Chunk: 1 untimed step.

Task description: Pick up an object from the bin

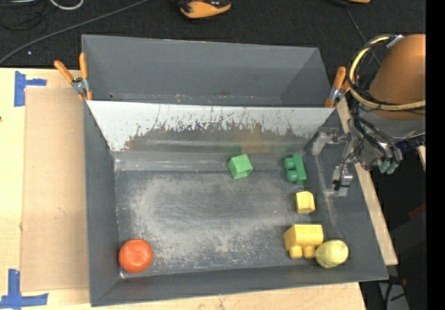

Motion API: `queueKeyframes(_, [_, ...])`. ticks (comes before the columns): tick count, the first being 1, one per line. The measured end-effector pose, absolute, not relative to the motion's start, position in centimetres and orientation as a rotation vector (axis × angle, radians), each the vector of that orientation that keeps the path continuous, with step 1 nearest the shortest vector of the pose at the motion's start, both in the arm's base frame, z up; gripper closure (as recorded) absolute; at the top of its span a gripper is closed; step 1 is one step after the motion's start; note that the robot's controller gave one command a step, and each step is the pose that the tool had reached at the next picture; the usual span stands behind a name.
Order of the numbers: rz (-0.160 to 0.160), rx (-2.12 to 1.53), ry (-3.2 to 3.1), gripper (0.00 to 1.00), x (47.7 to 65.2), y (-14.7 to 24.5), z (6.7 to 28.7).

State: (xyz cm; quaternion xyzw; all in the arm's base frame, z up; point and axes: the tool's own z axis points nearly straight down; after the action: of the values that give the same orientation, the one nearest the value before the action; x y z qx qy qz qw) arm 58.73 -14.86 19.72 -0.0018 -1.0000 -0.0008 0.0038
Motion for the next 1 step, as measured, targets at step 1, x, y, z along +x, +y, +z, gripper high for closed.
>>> queueKeyframes(1, [-0.001, 0.003, -3.142, 0.0, 58.87, -14.74, 20.23])
